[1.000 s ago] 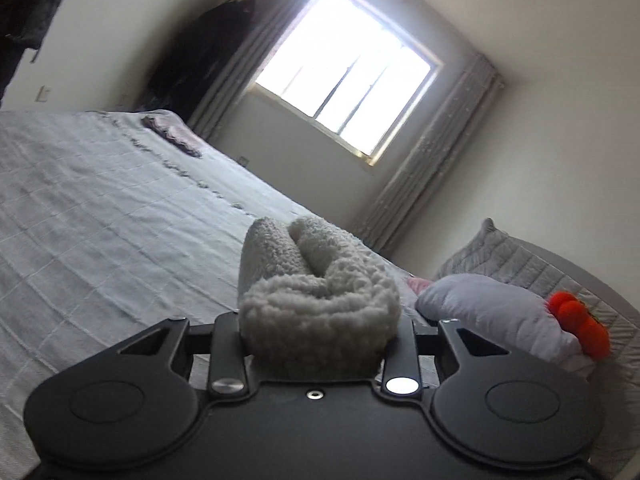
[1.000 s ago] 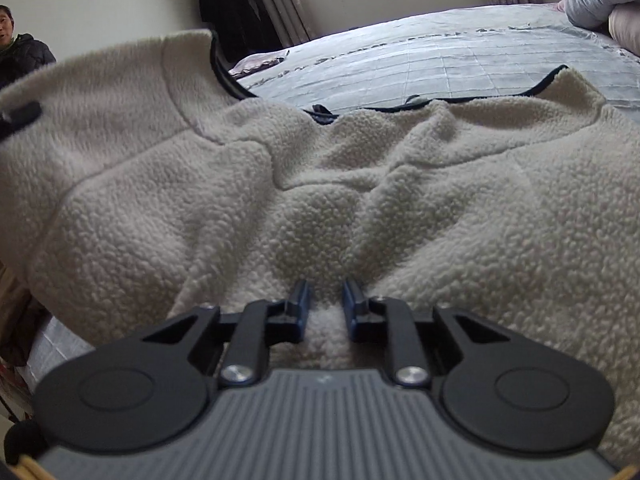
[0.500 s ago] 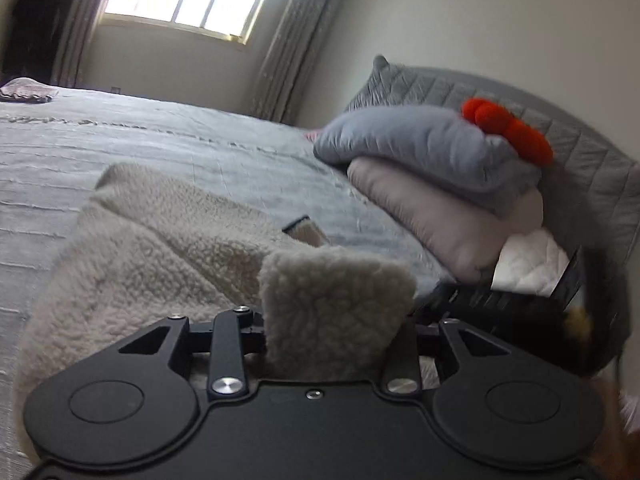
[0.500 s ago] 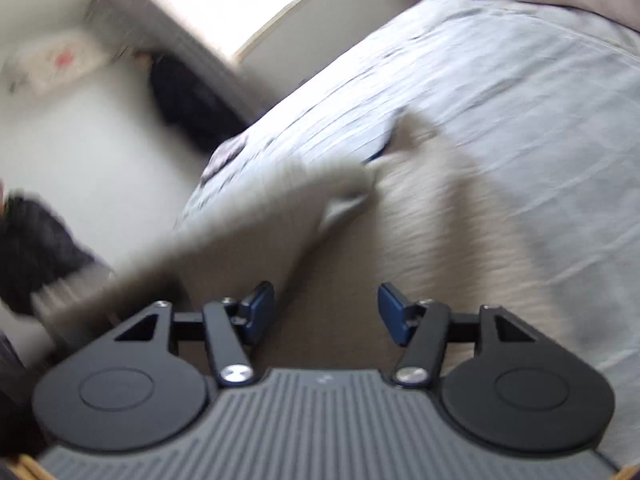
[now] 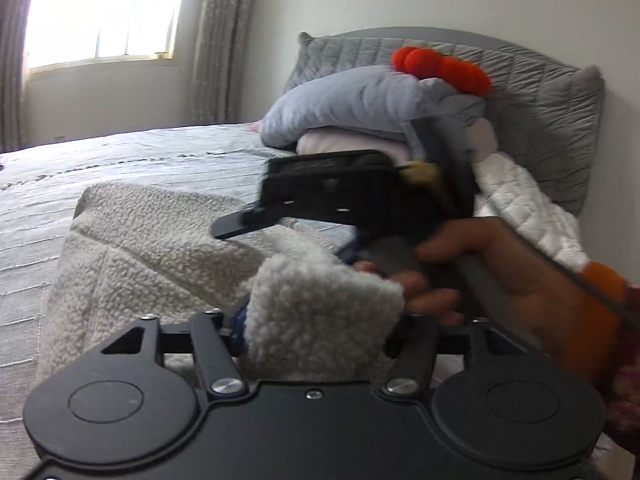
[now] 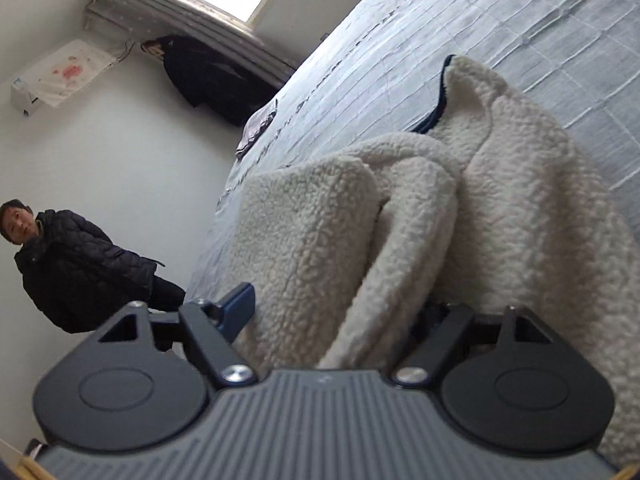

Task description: Fold large clothes

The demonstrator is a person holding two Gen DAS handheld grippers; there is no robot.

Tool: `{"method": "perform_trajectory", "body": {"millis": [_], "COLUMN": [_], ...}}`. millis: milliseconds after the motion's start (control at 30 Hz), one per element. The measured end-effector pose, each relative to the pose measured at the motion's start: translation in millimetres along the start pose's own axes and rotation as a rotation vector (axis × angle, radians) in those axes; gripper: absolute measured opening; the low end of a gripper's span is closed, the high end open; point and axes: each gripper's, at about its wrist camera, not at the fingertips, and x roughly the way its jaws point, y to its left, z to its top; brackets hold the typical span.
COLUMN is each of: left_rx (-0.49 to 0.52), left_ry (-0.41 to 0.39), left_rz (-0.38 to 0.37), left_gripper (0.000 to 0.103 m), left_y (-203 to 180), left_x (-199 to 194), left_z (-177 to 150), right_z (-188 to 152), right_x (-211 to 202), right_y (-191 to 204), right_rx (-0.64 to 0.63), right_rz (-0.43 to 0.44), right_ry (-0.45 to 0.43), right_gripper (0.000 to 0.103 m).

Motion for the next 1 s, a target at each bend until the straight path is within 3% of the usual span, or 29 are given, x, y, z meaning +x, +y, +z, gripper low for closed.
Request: {"method": "perform_trajectory", "body": {"millis": [67,133,233,367,533,633,700,767,900,1000], "left_rx": [-0.013,-0.041,-0.062,-0.115,-0.2,-0.332,-0.386,-0.378,-0.331,-0.314], "left_ry": [-0.005,-0.004,-0.04,-0.065,-0.022,0.002,0.021,0.046,0.056,0.056], "left_rz": [-0.041,-0.075,-0.068,0.03,0.056,-0.045,-0.104,-0.127,-0.117,-0.103], "left_gripper": [0.071,0.078,0.088,0.089,0.089,0.091,0.091,0.091,0.091,0.091], "left_y": [9,22,43,75,105,117,116,110,100,92], "left_x": [-21,-43,-72,-84,-42,-16,-4,2,3,6], "left_z": [1,3,7,8,3,-4,-7,-8,-3,-1], "right_z": [3,4,12,40,56,53,45,40,38,29], "right_x": [10,12,-3,-36,-59,-57,-58,-67,-114,-136], "right_y": [9,21,42,48,23,-11,-33,-44,-36,1], "right_rx": [-0.018,-0.078,-0.188,-0.231,-0.197,-0.116,-0.085,-0.077,-0.111,-0.194], "right_rz": [-0.01,-0.046,-0.089,-0.095,-0.157,-0.202,-0.248,-0.31,-0.358,-0.308], "right_ry": [0.001,-0.011,-0.06,-0.128,-0.166,-0.158,-0.148,-0.158,-0.235,-0.27], "right_gripper": [0.041,0.031,0.026,0.025,0.025,0.029,0.038,0.057,0.058,0.058]}}
